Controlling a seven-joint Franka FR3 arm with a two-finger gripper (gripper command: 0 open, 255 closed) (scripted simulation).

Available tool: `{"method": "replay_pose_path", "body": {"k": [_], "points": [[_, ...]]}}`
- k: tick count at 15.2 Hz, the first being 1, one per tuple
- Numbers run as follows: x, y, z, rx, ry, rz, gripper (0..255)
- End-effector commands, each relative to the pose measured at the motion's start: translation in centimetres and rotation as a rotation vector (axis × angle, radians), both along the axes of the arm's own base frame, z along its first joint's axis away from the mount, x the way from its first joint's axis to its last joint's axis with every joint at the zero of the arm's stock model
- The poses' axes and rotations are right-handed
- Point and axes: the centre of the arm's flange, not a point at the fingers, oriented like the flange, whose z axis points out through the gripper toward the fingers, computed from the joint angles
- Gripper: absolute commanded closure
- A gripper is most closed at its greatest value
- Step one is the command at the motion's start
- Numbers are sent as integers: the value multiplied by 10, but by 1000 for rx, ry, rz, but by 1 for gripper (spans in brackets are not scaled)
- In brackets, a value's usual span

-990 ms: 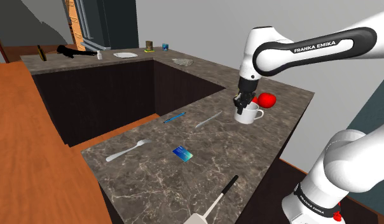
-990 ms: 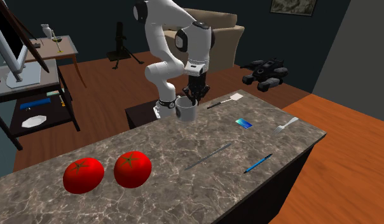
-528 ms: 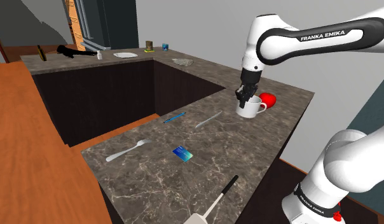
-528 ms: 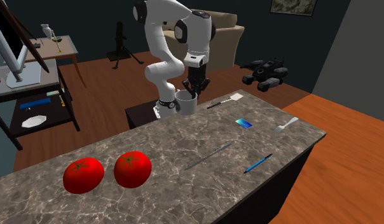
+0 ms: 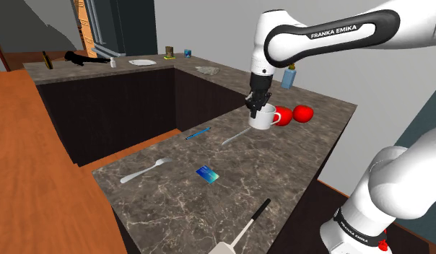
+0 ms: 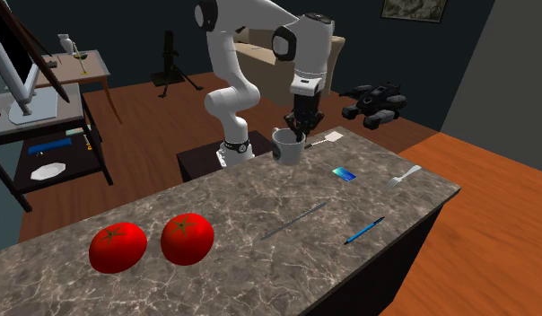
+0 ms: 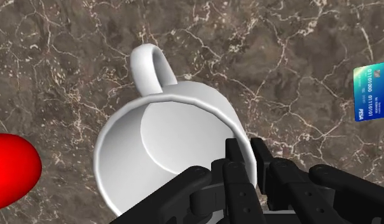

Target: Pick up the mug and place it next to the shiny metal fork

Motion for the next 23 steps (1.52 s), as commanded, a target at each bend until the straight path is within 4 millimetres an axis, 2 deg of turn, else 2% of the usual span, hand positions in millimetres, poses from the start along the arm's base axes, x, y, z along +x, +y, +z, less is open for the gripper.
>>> {"method": "replay_pose_path", "body": {"k": [1, 15, 16, 23], "points": [[23, 22, -2, 1, 0, 0, 255], [163, 142, 0, 1, 0, 0, 255], [168, 147, 0, 1, 0, 0, 255], [168, 147, -37, 1, 0, 0, 255]]}}
